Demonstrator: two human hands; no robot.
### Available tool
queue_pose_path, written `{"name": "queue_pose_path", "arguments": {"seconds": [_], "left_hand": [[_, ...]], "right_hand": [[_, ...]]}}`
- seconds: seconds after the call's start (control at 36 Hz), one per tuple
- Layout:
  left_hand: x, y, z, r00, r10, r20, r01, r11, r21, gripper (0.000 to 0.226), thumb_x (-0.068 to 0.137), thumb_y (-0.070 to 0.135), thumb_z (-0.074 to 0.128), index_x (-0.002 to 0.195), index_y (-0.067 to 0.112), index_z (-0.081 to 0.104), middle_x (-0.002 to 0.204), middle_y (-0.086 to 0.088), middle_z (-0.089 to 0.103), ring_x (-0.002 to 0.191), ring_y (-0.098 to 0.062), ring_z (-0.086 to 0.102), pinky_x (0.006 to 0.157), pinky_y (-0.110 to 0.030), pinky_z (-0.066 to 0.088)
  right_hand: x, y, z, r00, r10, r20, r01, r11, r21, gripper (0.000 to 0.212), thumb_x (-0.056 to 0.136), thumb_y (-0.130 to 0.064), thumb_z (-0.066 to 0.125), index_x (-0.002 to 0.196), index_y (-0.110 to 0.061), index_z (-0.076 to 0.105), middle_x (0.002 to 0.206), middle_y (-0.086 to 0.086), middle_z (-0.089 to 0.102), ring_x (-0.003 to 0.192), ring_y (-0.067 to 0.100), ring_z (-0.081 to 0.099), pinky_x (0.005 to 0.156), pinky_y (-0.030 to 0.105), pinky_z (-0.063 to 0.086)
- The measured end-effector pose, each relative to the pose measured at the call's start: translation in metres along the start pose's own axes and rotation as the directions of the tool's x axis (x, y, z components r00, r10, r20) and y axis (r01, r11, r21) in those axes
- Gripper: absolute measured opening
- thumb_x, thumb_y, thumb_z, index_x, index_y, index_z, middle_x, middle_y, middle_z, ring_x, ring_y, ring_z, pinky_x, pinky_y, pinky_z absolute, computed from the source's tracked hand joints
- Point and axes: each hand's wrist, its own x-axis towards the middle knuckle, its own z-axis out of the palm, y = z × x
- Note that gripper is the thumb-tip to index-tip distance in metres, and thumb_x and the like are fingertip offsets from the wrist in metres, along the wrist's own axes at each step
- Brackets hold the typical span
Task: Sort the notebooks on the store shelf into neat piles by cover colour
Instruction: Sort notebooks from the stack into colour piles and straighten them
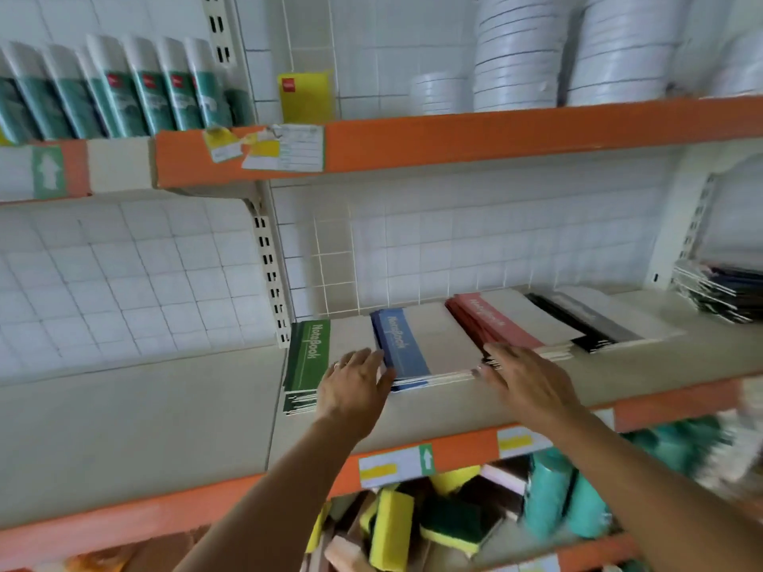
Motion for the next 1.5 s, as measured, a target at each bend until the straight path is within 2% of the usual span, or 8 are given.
{"name": "queue_pose_path", "arguments": {"seconds": [0.28,0.39,0.53,0.61,0.97,1.33,1.42,1.5], "left_hand": [[0.000,0.159,0.036,0.995,0.098,0.029,-0.097,0.995,-0.012,0.047,0.100,0.049,0.030,0.140,0.028,0.042,0.146,0.008,0.042,0.135,-0.014,0.036,0.106,-0.028,0.029],[-0.004,0.227,0.049,0.990,0.126,0.061,-0.127,0.992,0.007,0.050,0.100,0.050,0.028,0.144,0.028,0.037,0.149,0.005,0.039,0.136,-0.017,0.035,0.108,-0.029,0.025],[-0.001,0.306,0.057,0.983,0.175,0.061,-0.174,0.985,-0.016,0.050,0.100,0.050,0.028,0.144,0.027,0.036,0.150,0.004,0.036,0.138,-0.016,0.032,0.110,-0.028,0.022],[0.001,0.348,0.061,0.974,0.217,0.062,-0.216,0.976,-0.014,0.050,0.101,0.049,0.027,0.145,0.026,0.036,0.151,0.004,0.036,0.139,-0.016,0.030,0.110,-0.028,0.021],[0.043,0.465,0.098,0.932,0.350,0.094,-0.344,0.936,-0.074,0.050,0.101,0.049,0.025,0.145,0.027,0.034,0.151,0.004,0.034,0.139,-0.016,0.029,0.112,-0.031,0.021],[0.157,0.527,0.129,0.928,0.370,0.034,-0.365,0.925,-0.103,0.052,0.101,0.050,0.023,0.147,0.027,0.032,0.152,0.004,0.033,0.140,-0.017,0.029,0.113,-0.032,0.021],[0.179,0.536,0.135,0.927,0.374,0.019,-0.370,0.922,-0.114,0.051,0.101,0.050,0.024,0.145,0.028,0.034,0.150,0.005,0.036,0.138,-0.016,0.031,0.112,-0.033,0.023],[0.194,0.549,0.140,0.921,0.390,0.005,-0.386,0.914,-0.123,0.048,0.101,0.049,0.024,0.143,0.030,0.036,0.147,0.007,0.040,0.135,-0.015,0.035,0.111,-0.034,0.026]], "right_hand": [[-0.076,0.155,-0.036,0.993,0.117,-0.005,-0.117,0.992,-0.053,0.046,0.096,-0.044,0.045,0.133,-0.018,0.052,0.122,0.005,0.063,0.110,0.026,0.058,0.088,0.035,0.046],[-0.104,0.215,-0.054,0.991,0.129,0.020,-0.127,0.989,-0.070,0.079,0.086,-0.063,0.009,0.140,-0.019,0.045,0.137,0.002,0.054,0.122,0.024,0.052,0.096,0.033,0.043],[-0.134,0.284,-0.075,0.984,0.175,0.023,-0.170,0.975,-0.145,0.083,0.085,-0.065,0.000,0.146,-0.021,0.036,0.146,-0.001,0.045,0.130,0.017,0.045,0.102,0.027,0.037],[-0.147,0.318,-0.085,0.978,0.209,0.022,-0.202,0.964,-0.174,0.061,0.098,-0.056,0.017,0.147,-0.022,0.032,0.147,-0.003,0.043,0.130,0.016,0.045,0.101,0.026,0.037],[-0.159,0.421,-0.100,0.948,0.317,0.036,-0.308,0.938,-0.158,0.052,0.099,-0.050,0.026,0.145,-0.027,0.030,0.142,-0.007,0.044,0.126,0.014,0.046,0.095,0.028,0.040],[-0.069,0.528,-0.106,0.928,0.372,-0.012,-0.367,0.907,-0.205,0.053,0.100,-0.046,0.031,0.148,-0.024,0.030,0.145,-0.001,0.044,0.128,0.019,0.045,0.100,0.030,0.039],[-0.050,0.547,-0.108,0.923,0.383,-0.032,-0.381,0.898,-0.220,0.050,0.100,-0.028,0.038,0.148,-0.024,0.027,0.146,-0.003,0.042,0.128,0.017,0.044,0.099,0.028,0.038],[-0.036,0.560,-0.112,0.909,0.416,-0.006,-0.406,0.883,-0.234,0.067,0.091,-0.011,0.051,0.150,-0.023,0.023,0.148,-0.001,0.039,0.130,0.018,0.043,0.101,0.029,0.038]]}}
